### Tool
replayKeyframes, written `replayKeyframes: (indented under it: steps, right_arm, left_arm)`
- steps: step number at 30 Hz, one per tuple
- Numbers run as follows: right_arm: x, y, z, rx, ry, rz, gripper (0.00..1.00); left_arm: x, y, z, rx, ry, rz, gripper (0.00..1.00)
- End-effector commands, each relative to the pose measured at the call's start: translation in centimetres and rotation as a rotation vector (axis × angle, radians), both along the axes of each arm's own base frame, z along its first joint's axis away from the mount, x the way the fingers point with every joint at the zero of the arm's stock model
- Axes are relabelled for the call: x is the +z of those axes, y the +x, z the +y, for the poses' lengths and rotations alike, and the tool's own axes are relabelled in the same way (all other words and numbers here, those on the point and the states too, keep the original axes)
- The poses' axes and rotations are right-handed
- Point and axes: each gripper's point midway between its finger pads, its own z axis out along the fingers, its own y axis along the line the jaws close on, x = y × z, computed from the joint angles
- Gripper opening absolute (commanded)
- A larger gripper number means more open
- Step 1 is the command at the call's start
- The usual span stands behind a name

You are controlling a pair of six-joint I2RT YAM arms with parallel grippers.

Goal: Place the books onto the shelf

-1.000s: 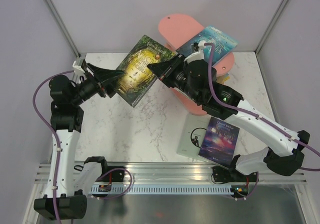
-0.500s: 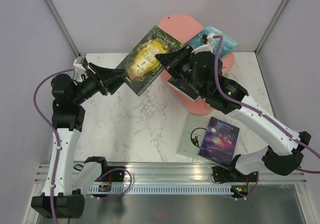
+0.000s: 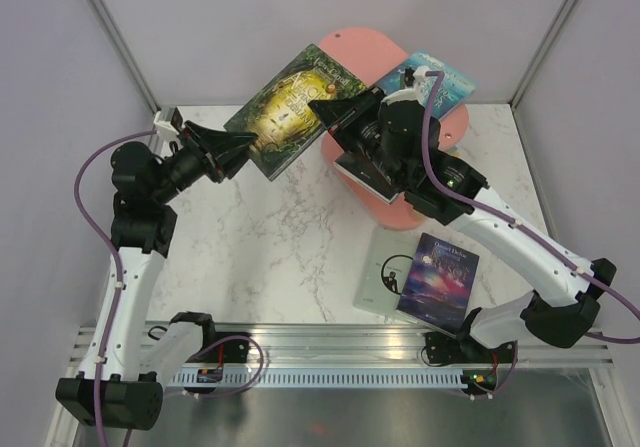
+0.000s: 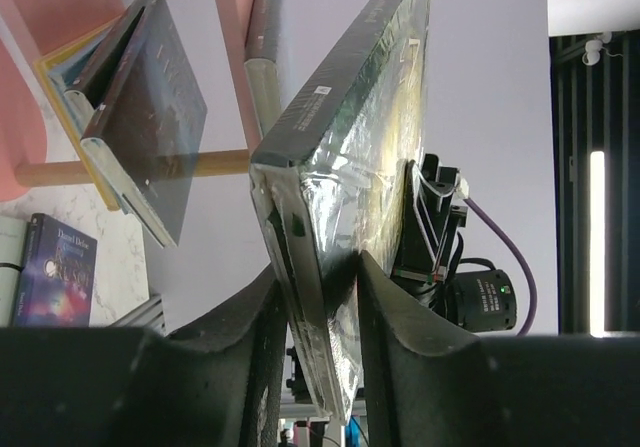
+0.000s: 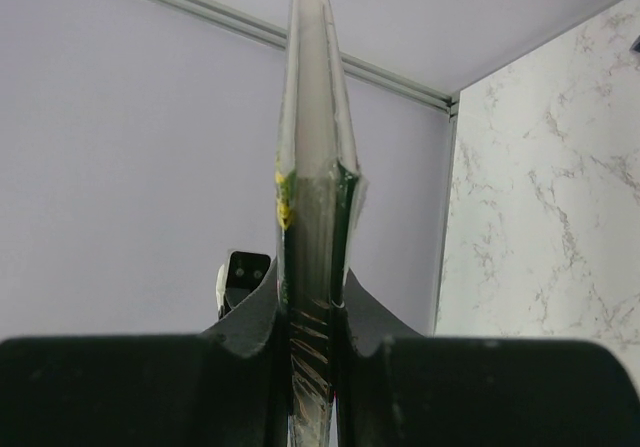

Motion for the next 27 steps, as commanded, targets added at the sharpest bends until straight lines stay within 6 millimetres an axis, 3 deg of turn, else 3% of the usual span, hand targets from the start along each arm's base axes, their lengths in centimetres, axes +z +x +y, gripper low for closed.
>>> replayKeyframes:
  steps: [1,4,7,10,11,17,20,21,23,24,25,26,27]
  right_arm:
    - [-1.1,-1.5,2.8,0.127,0.005,0.008,0.0]
    - [-1.4,-1.4,2.9,0.126,0.005,0.01,0.0]
    - [-1.5,-1.2,3.0,0.118,0.004,0.01,0.0]
    - [-1.4,-1.0,3.1,0.115,0.007,0.007,0.0]
    - [-1.3,-1.0,3.1,0.113,0.01,0.007,0.0]
    - [-0.9,-0.7,1.8,0.064,-0.019,-0.016,0.0]
    - [-0.3,-0.5,0.4,0.02,-0.052,-0.035,0.0]
    - [-0.2,-0.4,0.1,0.017,-0.061,-0.042,0.04]
    - [0.4,-0.4,-0.7,0.009,-0.088,-0.062,0.25]
    - [0.7,-0.4,-1.1,-0.002,-0.097,-0.069,0.4]
    - [1.1,-0.6,-2.2,-0.029,-0.111,-0.074,0.66]
    - [1.5,-0.6,-2.9,-0.049,-0.127,-0.089,0.76]
    - [1.9,-0.6,-3.7,-0.069,-0.136,-0.098,0.91]
  left_arm:
    - [4.9,-1.4,-0.8,-0.048,-0.044,-0.18,0.35]
    - [5.6,-1.1,-0.9,-0.056,-0.06,-0.197,0.46]
    - [5.8,-0.8,-1.2,-0.068,-0.068,-0.197,0.48]
    - [6.0,-0.6,-1.2,-0.07,-0.072,-0.201,0.24]
    - [5.9,-0.5,-1.2,-0.071,-0.075,-0.193,0.04]
    - [5.6,-0.2,-1.4,-0.075,-0.051,-0.181,0.02]
    - [6.5,-0.2,-1.6,-0.089,-0.022,-0.206,0.02]
    - [6.7,-0.2,-1.5,-0.088,-0.016,-0.212,0.02]
    - [6.9,0.2,-1.6,-0.09,-0.002,-0.223,0.02]
    - [7.8,0.0,-1.6,-0.095,0.001,-0.243,0.02]
    - [8.0,0.2,-1.7,-0.095,0.007,-0.247,0.02]
    - [8.8,0.4,-1.7,-0.094,0.006,-0.258,0.02]
    - [9.0,0.6,-1.7,-0.096,0.005,-0.255,0.02]
